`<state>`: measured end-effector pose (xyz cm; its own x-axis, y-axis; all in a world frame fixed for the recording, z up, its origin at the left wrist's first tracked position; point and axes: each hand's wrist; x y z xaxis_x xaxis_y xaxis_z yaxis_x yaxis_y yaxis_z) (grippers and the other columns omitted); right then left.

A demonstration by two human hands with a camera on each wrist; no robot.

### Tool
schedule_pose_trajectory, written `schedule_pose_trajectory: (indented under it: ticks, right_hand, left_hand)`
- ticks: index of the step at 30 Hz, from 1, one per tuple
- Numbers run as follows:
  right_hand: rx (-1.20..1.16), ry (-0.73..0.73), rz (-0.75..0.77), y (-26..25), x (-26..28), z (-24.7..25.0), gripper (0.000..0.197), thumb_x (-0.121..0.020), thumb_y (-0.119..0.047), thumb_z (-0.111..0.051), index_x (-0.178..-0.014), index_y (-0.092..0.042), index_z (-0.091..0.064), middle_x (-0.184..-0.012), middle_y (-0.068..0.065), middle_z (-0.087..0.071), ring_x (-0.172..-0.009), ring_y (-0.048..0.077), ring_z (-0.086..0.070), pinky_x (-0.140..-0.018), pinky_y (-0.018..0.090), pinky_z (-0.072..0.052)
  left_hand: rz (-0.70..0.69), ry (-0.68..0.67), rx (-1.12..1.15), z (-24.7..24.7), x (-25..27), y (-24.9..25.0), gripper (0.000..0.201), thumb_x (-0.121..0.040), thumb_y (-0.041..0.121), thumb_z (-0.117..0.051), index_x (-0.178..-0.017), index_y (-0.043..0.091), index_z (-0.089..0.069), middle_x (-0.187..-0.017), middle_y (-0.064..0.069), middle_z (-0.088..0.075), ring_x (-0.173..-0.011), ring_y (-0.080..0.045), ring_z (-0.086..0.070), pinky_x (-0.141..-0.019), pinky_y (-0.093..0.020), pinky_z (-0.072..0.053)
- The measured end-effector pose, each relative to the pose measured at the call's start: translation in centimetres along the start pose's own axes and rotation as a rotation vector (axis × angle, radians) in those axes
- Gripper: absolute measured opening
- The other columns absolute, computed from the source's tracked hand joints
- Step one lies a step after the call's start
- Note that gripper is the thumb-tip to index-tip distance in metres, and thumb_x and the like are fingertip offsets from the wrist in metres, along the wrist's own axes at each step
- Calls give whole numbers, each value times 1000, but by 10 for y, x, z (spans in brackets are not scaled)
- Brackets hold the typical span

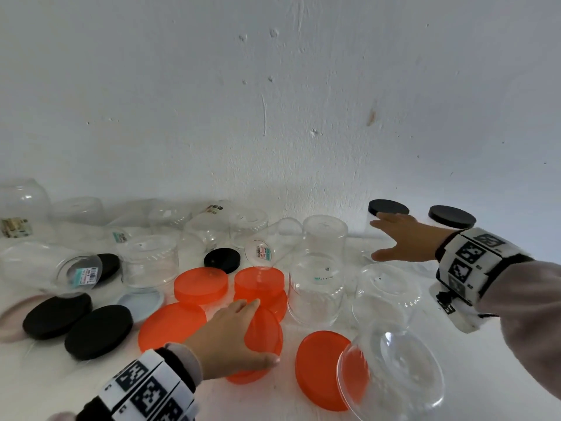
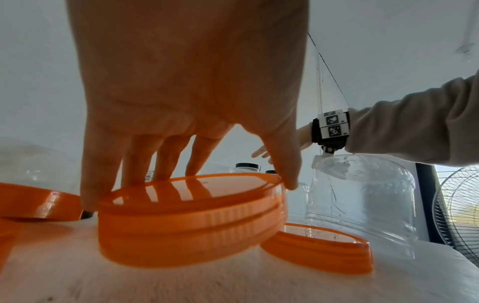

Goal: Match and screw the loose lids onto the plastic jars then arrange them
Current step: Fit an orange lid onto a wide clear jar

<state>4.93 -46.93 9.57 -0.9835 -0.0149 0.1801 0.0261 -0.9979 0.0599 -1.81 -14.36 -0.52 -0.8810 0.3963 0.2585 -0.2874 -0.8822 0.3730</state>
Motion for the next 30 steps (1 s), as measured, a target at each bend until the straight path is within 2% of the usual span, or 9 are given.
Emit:
schedule_pose_trajectory:
  ticks: [3, 6, 11, 15, 19, 24, 28, 30]
  right_hand:
    - [18, -42, 113, -25, 35, -1, 74, -89, -56, -52, -150, -25, -21, -156, -6, -15, -142, 19, -16, -114, 34, -21]
    - [21, -123, 211, -48, 67, -7, 72, -86, -63, -50, -147, -33, -26, -151, -15, -24, -136, 9, -24, -112, 30, -24]
    - [77, -344, 220, -77, 100, -19, 90, -70, -76, -59, -145, -42, -23, -148, -19, -26, -135, 7, -25, -112, 36, -28]
    - [194, -427, 201, -92, 113, -31, 98, -64, -70, -70, -144, -45, -19, -140, -15, -32, -130, 12, -29, -105, 41, -35]
    - [248, -402, 177, -103, 122, -34, 94, -65, -60, -76, -142, -38, -26, -129, -9, -39, -119, 15, -36, -96, 36, -41]
    - [161, -309, 160, -118, 135, -23, 92, -63, -52, -79, -138, -31, -31, -120, -11, -38, -112, 11, -41, -93, 35, -46]
    - [48, -224, 174, -131, 142, -17, 87, -54, -62, -76, -128, -31, -40, -112, -16, -36, -99, 7, -51, -86, 36, -51]
    - [-63, -170, 191, -140, 141, -22, 91, -56, -69, -71, -132, -34, -37, -113, -19, -34, -100, 5, -49, -88, 33, -49]
  left_hand:
    - [-32, 10, 1, 3, 2, 1, 110, -73, 74, -56, -152, 24, 1, -160, 3, 0, -146, -15, -5, -117, -34, -16]
    - [-66, 14, 14, 5, 4, 2, 109, -73, 73, -57, -152, 24, 0, -160, 4, -1, -146, -15, -6, -118, -35, -17]
    - [-108, 8, 25, 5, 11, 0, 109, -73, 70, -60, -152, 24, -1, -160, 5, -2, -146, -14, -7, -119, -34, -16]
    - [-120, 5, 29, 6, 15, -5, 109, -72, 71, -60, -152, 24, -2, -160, 4, -3, -146, -14, -8, -119, -34, -16]
    - [-134, 20, 55, 8, 22, -11, 109, -71, 72, -60, -152, 27, -3, -160, 6, -5, -145, -12, -10, -118, -32, -18]
    - [-149, 72, 121, 17, 33, -21, 104, -71, 72, -59, -152, 27, -9, -158, 5, -14, -143, -12, -18, -114, -29, -19]
    - [-155, 113, 254, 28, 40, -33, 97, -71, 71, -56, -150, 31, -18, -153, 6, -30, -134, -12, -35, -108, -28, -32]
    - [-178, 131, 348, 33, 42, -39, 99, -66, 73, -53, -150, 31, -21, -147, 7, -38, -127, -9, -43, -103, -25, -36]
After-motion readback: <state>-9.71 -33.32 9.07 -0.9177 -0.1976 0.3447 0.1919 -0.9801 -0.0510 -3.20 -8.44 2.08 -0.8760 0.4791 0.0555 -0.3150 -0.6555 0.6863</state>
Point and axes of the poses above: each hand's wrist, its own x-axis away from the middle knuckle, its own z-axis out of the back of the hand, y = z × x
